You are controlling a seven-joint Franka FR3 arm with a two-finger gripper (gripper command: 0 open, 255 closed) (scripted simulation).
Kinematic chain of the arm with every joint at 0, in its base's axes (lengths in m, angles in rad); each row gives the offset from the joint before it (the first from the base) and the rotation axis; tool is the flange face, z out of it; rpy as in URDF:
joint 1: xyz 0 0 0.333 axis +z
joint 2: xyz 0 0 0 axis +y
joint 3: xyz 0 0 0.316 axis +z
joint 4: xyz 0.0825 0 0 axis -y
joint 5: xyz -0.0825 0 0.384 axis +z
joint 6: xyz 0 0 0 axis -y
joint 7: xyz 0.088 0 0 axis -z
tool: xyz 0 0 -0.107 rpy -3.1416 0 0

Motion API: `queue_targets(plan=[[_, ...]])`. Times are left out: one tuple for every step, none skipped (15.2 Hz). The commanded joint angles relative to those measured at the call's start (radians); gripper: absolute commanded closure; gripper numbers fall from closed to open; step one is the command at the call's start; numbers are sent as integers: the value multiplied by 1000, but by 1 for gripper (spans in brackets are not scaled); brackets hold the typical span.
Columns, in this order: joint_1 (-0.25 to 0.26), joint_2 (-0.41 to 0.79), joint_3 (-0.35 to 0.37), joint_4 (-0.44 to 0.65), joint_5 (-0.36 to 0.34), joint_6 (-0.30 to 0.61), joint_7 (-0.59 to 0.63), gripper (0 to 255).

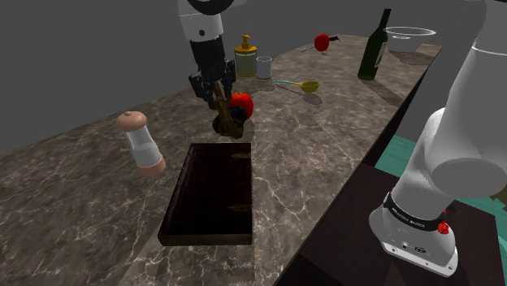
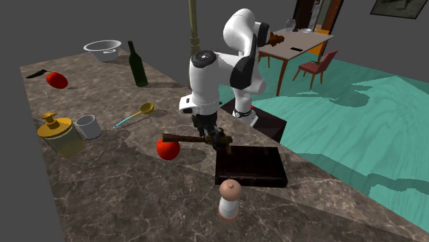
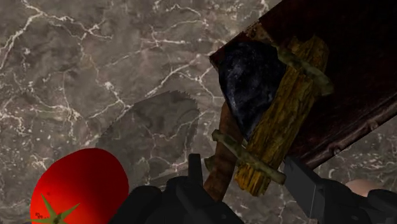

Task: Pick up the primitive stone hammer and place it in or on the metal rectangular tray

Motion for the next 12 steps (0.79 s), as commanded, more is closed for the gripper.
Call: queue_targets(plan=[[22,-25,20,-17,9,-9,41,255],[33,-36,30,-28,13,-9,61,255],[44,-47,40,-38,17,-9,81,255],[55,-56,51,-47,22,-10,102,255],[66,-65,61,-55,26,-11,122,255],[77,-73,72,-62,30,-13,143,255],[88,-80,83,-67,35,-14,165,255],[99,-86,94,-71,39,-16,186,255],[110,-91,106,-74,42,-18,208,255],[122,-94,117,-76,46,-20,230,255],[133,-97,129,-77,49,-22,252,255],[144,-99,141,-76,52,-24,275,255]])
